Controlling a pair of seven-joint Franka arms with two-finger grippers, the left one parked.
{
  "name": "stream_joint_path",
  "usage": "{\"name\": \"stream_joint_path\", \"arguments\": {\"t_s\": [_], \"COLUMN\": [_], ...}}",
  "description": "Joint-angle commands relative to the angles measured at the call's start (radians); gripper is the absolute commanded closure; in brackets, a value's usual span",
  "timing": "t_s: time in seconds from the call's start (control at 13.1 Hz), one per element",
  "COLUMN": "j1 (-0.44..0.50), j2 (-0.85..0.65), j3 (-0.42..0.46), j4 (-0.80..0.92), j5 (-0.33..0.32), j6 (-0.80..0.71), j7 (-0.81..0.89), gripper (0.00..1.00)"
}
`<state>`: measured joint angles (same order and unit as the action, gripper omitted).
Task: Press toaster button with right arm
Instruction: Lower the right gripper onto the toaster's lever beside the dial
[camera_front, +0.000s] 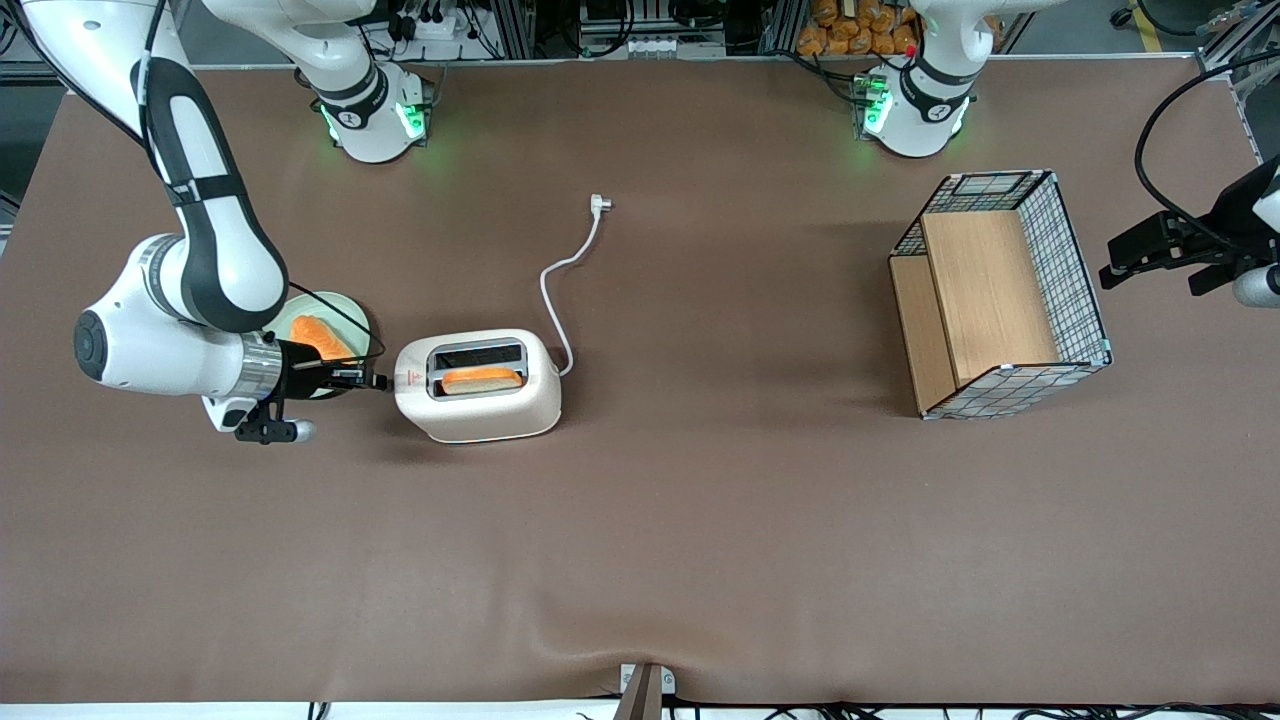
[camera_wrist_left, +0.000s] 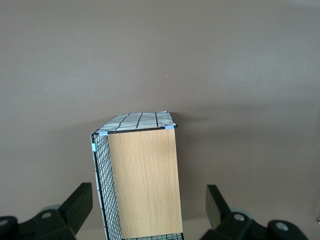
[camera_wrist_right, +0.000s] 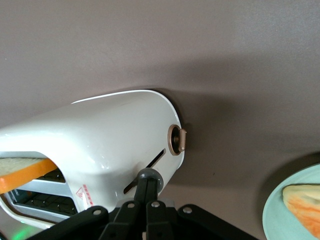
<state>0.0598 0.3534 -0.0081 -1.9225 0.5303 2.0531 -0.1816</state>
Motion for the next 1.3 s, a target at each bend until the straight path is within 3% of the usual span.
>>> {"name": "stream_joint_path", "arguments": {"t_s": [0.0,1.23], "j1": [0.006,0.0], "j2": [0.015,0.055], "j3": [-0.004,-0.004], "j4": [-0.007,-0.018], "j5": [0.031,0.065], "j6": [0.025,0.064], "j7": [-0.045,-0.102], "gripper": [1.0,1.0]}}
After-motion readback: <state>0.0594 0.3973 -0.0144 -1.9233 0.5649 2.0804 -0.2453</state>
